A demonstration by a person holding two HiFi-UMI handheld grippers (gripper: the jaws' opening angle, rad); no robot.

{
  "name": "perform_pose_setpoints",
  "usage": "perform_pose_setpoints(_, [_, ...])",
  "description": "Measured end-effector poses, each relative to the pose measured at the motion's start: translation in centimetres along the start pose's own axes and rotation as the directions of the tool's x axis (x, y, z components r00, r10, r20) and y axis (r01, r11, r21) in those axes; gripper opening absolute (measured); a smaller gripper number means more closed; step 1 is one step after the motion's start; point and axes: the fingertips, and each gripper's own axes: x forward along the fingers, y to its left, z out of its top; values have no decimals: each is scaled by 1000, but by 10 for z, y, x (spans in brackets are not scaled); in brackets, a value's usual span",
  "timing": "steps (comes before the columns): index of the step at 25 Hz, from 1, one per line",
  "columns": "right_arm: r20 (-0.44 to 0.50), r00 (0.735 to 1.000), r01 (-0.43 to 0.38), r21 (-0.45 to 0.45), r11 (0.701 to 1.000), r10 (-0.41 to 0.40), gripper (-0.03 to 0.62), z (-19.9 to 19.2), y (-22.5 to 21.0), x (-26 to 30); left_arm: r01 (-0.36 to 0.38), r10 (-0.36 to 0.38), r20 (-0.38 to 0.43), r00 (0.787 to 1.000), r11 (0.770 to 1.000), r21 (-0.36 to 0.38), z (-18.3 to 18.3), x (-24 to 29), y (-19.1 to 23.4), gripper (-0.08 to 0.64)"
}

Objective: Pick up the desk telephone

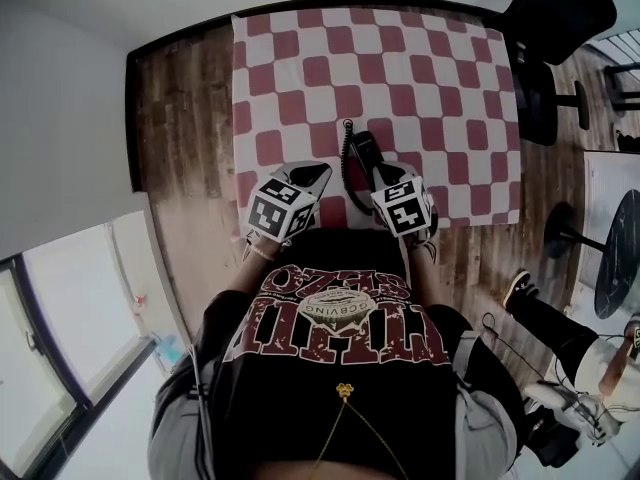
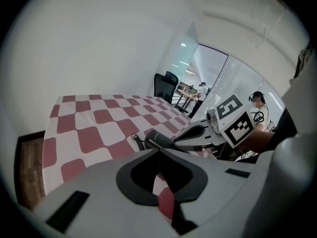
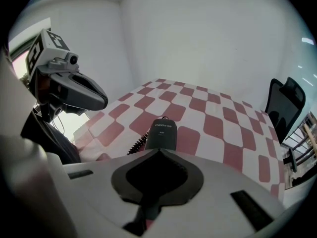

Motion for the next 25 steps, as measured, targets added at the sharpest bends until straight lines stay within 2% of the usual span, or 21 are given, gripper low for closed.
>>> perform_pose_setpoints(6, [0,1000,-8,16,1000,8,24,0,-2,-1,42,-42,-17,999,999,3,1,9,-4,8])
perform_pose_setpoints(9, [3,1000,-4,39,999,3,64,0,-5,-3,50,-50,-17,999,999,-6,1,11,-3,8])
perform_pose_setpoints(12, [27,999,-38,84,996,36,154,4,-6,-2,52,-53,-14,999,998,-19,1,11,-1,8])
perform_pose_setpoints(15, [53,996,-74,137,988,67,192,7,-4,1,51,-52,-13,999,998,-33,-1,11,1,8])
perform_pose_setpoints(17, [40,997,-70,143,987,64,222,6,-3,6,54,-54,-16,998,998,-40,-2,11,1,8])
perform_pose_setpoints(25, [-9,999,-48,136,990,50,255,0,2,27,58,-59,-21,998,997,-55,-5,10,3,8])
